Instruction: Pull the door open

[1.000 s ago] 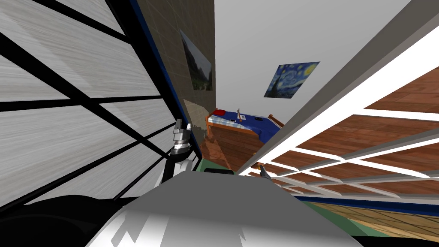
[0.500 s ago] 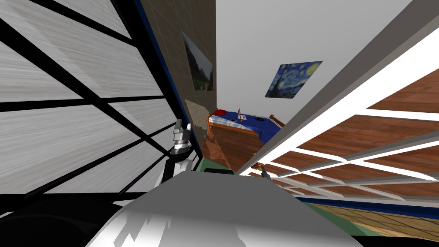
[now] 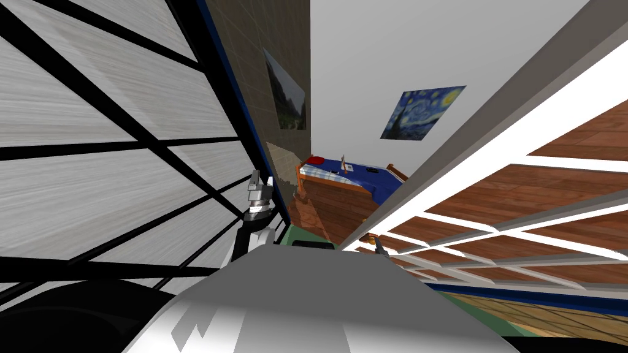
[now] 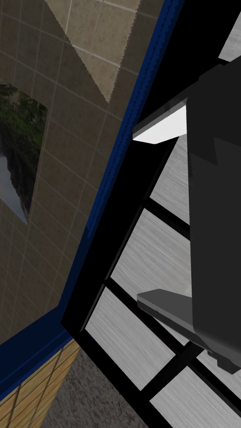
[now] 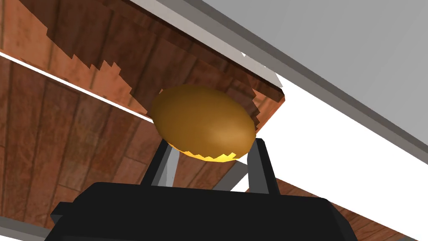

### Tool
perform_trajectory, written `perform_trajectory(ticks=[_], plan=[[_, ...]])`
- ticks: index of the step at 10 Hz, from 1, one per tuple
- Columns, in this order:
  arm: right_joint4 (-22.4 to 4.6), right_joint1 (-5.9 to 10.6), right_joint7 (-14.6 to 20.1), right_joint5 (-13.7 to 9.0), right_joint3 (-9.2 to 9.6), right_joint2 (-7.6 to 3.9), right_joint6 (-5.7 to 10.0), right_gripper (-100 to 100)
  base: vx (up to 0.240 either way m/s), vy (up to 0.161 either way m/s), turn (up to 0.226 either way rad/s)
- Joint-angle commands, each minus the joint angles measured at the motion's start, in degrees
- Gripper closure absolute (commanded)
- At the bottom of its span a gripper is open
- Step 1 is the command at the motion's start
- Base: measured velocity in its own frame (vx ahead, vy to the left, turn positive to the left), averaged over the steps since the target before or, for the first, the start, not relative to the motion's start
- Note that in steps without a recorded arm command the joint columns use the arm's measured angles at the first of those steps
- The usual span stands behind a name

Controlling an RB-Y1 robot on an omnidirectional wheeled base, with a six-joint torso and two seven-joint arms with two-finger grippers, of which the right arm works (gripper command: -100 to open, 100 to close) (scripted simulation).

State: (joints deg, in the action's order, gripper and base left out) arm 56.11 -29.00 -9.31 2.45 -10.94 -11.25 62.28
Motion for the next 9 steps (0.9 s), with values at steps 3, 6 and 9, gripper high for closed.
perform_trajectory(ticks=[3,6,9], plan=[[-0.8,-0.04,5.5,-0.9,1.79,0.4,0.43,100,-0.024,-0.007,0.035],[-0.8,-0.22,8.9,-1.4,2.12,0.31,0.51,100,-0.022,-0.003,0.03],[-0.7,-0.6,13.5,-2.5,2.8,0.14,0.67,100,-0.022,-0.007,0.03]])
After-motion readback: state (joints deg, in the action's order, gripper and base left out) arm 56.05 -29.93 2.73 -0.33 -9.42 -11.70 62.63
